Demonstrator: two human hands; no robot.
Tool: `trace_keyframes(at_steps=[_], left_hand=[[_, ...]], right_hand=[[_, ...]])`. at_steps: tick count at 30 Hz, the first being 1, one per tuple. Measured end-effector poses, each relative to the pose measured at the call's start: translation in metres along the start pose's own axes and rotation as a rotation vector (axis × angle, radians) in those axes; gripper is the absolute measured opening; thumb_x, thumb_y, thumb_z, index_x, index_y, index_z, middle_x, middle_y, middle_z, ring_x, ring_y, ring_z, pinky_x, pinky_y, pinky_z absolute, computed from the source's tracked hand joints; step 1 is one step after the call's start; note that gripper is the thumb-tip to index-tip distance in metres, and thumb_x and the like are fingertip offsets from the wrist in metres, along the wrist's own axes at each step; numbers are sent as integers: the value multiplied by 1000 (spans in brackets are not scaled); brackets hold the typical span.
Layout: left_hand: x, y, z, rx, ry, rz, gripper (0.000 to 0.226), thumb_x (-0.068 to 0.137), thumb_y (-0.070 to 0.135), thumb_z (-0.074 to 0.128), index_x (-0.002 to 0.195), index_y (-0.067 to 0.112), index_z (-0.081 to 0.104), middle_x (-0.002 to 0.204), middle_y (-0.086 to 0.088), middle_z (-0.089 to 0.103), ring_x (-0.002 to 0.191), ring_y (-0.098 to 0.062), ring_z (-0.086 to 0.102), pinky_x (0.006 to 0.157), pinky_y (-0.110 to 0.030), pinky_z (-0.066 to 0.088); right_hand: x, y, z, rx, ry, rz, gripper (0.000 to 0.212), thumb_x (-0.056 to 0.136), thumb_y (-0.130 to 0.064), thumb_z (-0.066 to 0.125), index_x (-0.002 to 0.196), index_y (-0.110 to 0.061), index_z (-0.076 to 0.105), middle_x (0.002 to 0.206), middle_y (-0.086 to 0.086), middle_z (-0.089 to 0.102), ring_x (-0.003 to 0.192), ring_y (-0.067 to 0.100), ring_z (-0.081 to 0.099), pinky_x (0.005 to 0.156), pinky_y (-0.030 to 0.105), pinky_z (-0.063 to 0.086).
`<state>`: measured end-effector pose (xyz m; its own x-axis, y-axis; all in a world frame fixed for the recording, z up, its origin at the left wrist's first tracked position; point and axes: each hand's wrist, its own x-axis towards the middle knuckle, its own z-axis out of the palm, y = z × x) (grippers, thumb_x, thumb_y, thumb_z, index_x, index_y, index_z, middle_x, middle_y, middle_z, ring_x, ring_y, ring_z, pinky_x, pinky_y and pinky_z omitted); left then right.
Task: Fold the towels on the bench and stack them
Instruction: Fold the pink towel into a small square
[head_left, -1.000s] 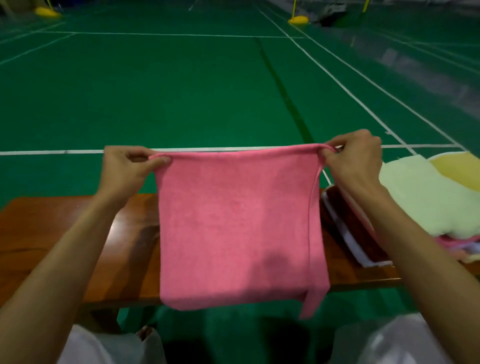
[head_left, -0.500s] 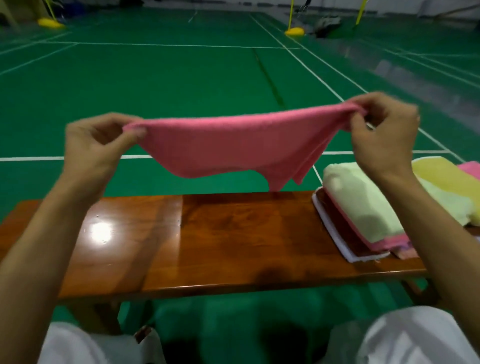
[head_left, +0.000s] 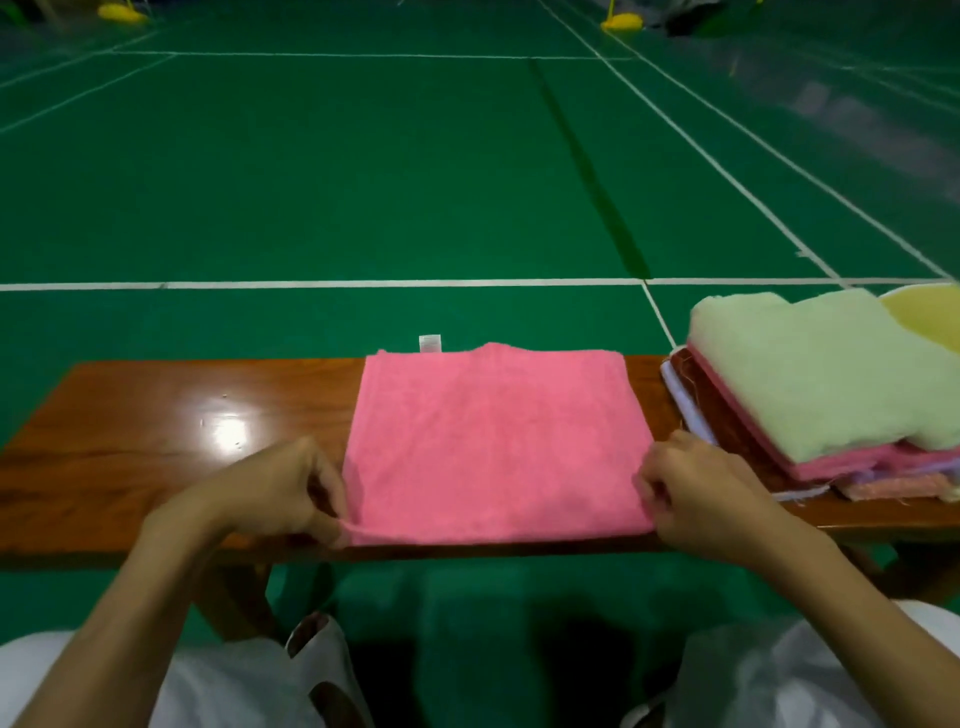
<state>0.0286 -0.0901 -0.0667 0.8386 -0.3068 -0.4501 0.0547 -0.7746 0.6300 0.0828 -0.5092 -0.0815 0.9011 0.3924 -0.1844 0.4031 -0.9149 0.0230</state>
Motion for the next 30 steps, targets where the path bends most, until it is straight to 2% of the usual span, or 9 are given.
trace_keyframes(at_steps=[3,5,8,10,12,13,15,21,30], left_hand=[[0,8,-4,43,-145,-84,11,74,20,93,80,24,84,76,9,77,70,-3,67,66,-19,51],[8,13,-5,40,-73,-60,19,74,39,92,77,23,82,74,9,75,69,-4,65,66,-24,50],[43,17,10,111,473,85,26,87,48,78,80,23,79,76,11,74,72,-6,65,67,-29,48],[67,28,31,209,749,179,32,96,46,62,108,21,77,107,4,76,101,-17,67,87,-34,51],[87,44,53,271,736,215,51,101,47,45,138,19,63,142,-3,62,135,-25,52,113,-45,41],[94,52,63,283,695,213,56,103,48,38,150,22,52,156,-2,49,148,-24,39,122,-47,31],[107,60,79,349,614,196,60,105,52,25,161,29,29,169,4,22,159,-18,11,128,-47,14],[115,37,83,524,482,52,77,95,70,0,164,36,-2,170,6,-14,157,-18,-17,129,-49,-5],[94,-7,57,529,534,-62,78,94,75,1,162,38,-6,170,6,-16,156,-15,-20,127,-47,-8]], right_hand=[[3,2,-4,-9,-85,84,14,85,-32,56,89,-24,66,108,-2,63,112,20,59,81,34,50],[14,3,-5,42,0,98,22,92,-33,51,97,-21,69,114,4,67,114,25,60,81,38,50],[35,-15,-3,170,220,20,40,96,-33,41,121,-17,68,122,8,65,115,28,55,96,42,46],[49,-38,-1,287,286,-51,65,93,-42,28,146,-12,53,147,13,54,134,32,46,112,44,40],[62,-56,10,277,223,-101,74,96,-51,19,162,-20,24,170,5,17,157,27,14,127,46,16],[67,-63,18,251,184,-118,73,98,-55,18,165,-26,11,172,0,-1,159,23,-3,128,47,4],[73,-75,33,222,164,-162,72,100,-60,15,164,-32,-4,170,-5,-17,156,19,-20,126,49,-7],[74,-56,52,151,114,-96,76,97,-67,6,164,-33,-4,171,-3,-15,157,22,-17,127,53,-4],[62,-21,57,206,148,50,76,99,-61,3,164,-22,-5,171,-1,-12,157,15,-15,127,48,-5]])
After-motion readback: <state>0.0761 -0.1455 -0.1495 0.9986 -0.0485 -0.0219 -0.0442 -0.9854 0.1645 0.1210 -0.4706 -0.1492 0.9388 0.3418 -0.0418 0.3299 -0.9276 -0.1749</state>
